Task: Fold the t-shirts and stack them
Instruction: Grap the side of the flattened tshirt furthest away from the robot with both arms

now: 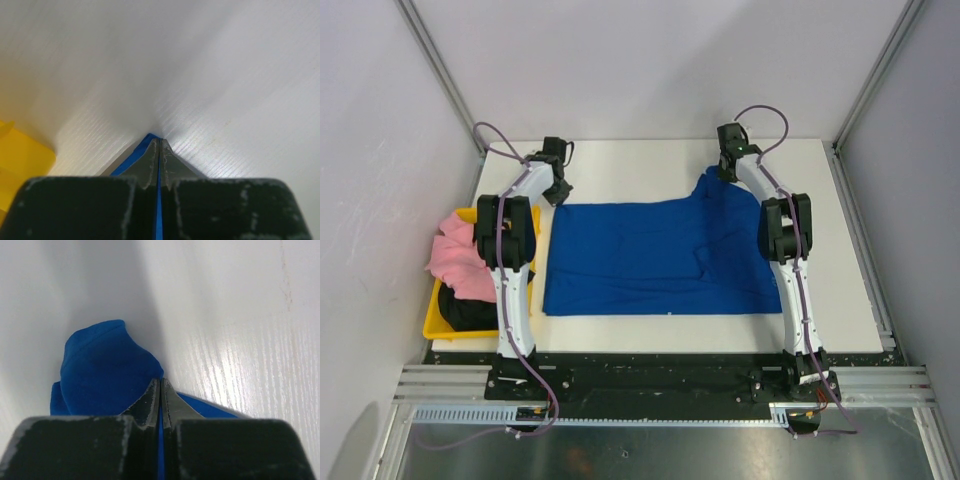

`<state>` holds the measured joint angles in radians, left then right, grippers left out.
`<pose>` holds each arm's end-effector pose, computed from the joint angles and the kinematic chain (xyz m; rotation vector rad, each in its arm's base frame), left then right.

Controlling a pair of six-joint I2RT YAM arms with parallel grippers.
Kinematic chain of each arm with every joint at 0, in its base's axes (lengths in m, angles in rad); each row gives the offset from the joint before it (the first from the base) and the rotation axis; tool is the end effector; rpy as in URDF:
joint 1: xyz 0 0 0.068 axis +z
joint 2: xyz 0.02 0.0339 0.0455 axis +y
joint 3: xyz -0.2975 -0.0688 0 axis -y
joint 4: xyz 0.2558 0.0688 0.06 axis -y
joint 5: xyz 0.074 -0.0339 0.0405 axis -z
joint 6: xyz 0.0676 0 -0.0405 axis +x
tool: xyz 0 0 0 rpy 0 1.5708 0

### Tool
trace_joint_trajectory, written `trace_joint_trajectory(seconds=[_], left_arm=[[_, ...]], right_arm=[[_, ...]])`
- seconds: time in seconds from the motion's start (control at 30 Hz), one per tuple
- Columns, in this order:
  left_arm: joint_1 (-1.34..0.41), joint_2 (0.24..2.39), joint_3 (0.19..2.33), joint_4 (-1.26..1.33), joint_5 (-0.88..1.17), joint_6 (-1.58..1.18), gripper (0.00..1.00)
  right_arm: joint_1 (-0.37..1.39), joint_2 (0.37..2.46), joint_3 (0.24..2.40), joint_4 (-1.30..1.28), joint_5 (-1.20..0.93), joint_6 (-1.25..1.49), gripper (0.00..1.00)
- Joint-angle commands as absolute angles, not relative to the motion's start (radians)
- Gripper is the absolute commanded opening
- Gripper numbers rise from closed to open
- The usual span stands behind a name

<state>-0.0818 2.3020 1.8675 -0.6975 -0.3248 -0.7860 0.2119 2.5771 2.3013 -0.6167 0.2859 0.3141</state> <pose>0.5346 -0.0222 0.1567 -0.9886 2.4145 0.1432 0.6111 0.1120 0.1526 0.2458 2.4051 -0.1141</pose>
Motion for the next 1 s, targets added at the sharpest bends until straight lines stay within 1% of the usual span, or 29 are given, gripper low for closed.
trace_joint_trajectory(seconds=[0.0, 0.13, 0.3, 0.53, 0.6, 0.63, 0.73, 0.8, 0.87, 0.97], left_arm=[[-0.073, 2.292, 1.864, -0.690, -0.321, -0.801, 0.00], [-0.069, 2.286, 1.856, -0.690, -0.325, -0.804, 0.00], [-0.065, 2.282, 1.850, -0.690, -0.322, -0.804, 0.00], [-0.063, 2.279, 1.846, -0.689, -0.316, -0.803, 0.00], [-0.064, 2.279, 1.847, -0.689, -0.314, -0.801, 0.00], [-0.063, 2.278, 1.847, -0.689, -0.313, -0.801, 0.00], [-0.063, 2.279, 1.850, -0.690, -0.309, -0.800, 0.00], [-0.063, 2.282, 1.852, -0.690, -0.304, -0.799, 0.00], [-0.063, 2.283, 1.857, -0.689, -0.301, -0.796, 0.00], [-0.063, 2.285, 1.861, -0.690, -0.299, -0.795, 0.00]], right_arm=[[0.182, 2.565, 2.308, -0.683, 0.366, 0.339, 0.00], [0.142, 2.487, 2.236, -0.656, 0.367, 0.378, 0.00], [0.081, 2.398, 2.135, -0.624, 0.286, 0.429, 0.00], [0.072, 2.364, 2.066, -0.645, 0.254, 0.427, 0.00], [0.071, 2.356, 2.042, -0.640, 0.242, 0.424, 0.07], [0.071, 2.355, 2.037, -0.639, 0.239, 0.421, 0.12], [0.071, 2.356, 2.042, -0.628, 0.240, 0.406, 0.34], [0.071, 2.354, 2.050, -0.602, 0.237, 0.389, 0.43], [0.072, 2.356, 2.060, -0.567, 0.238, 0.372, 0.48], [0.069, 2.370, 2.081, -0.511, 0.235, 0.358, 0.51]])
